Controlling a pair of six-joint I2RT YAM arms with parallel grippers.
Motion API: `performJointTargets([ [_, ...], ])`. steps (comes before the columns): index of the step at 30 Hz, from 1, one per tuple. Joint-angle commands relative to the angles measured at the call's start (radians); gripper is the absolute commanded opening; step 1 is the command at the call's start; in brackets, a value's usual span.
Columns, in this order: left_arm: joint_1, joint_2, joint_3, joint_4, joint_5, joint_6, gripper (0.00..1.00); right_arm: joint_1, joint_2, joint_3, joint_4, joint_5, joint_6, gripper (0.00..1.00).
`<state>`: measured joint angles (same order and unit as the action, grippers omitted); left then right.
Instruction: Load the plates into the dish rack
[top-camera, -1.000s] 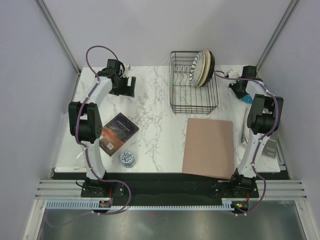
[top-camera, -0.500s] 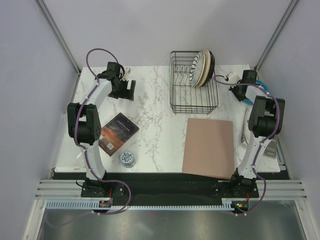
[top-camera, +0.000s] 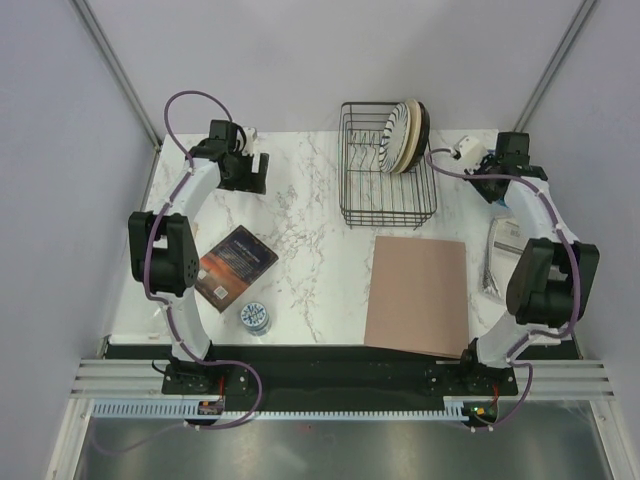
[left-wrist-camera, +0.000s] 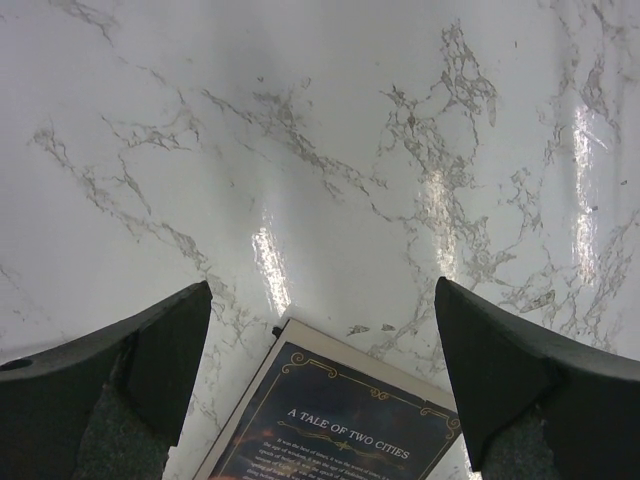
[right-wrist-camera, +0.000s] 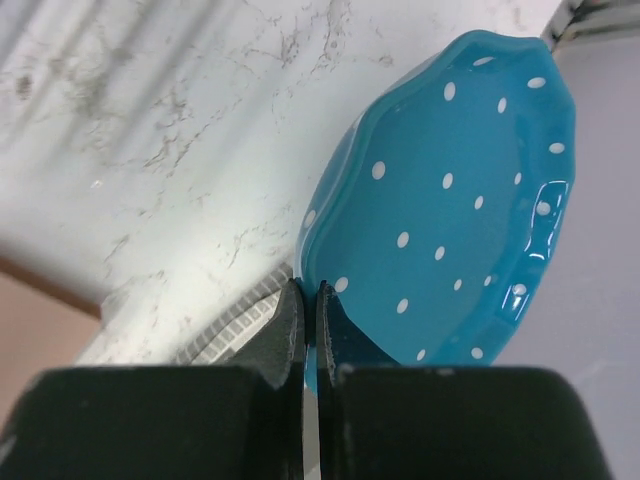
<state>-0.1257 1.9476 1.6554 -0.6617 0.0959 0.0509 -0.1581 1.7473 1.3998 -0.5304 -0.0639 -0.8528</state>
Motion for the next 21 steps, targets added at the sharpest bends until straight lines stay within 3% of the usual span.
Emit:
performJointTargets([
  [1, 0.006, -0.053, 0.011, 0.045, -0.048, -0.042, 1.0, 0.034, -0.228, -0.048, 0.03, 0.004, -0.074, 0.0],
  [9, 0.006, -0.09, -0.003, 0.039, 0.01, -0.088, 1.0, 0.126, -0.495, -0.185, -0.034, 0.004, -0.175, 0.0],
  [15, 0.006, -0.105, -0.005, 0.022, 0.203, -0.125, 1.0, 0.23, -0.646, -0.196, -0.132, -0.034, -0.278, 0.0],
  [18, 0.006, -0.108, -0.002, 0.011, 0.466, -0.134, 1.0, 0.294, -0.712, -0.194, -0.178, -0.051, -0.331, 0.0],
  [19, 0.006, -0.105, -0.002, 0.011, 0.663, -0.154, 1.0, 0.311, -0.742, -0.193, -0.207, -0.06, -0.348, 0.0],
  [21, 0.006, -0.069, -0.002, 0.019, 0.918, -0.184, 1.0, 0.36, -0.77, -0.19, -0.232, -0.085, -0.397, 0.0],
])
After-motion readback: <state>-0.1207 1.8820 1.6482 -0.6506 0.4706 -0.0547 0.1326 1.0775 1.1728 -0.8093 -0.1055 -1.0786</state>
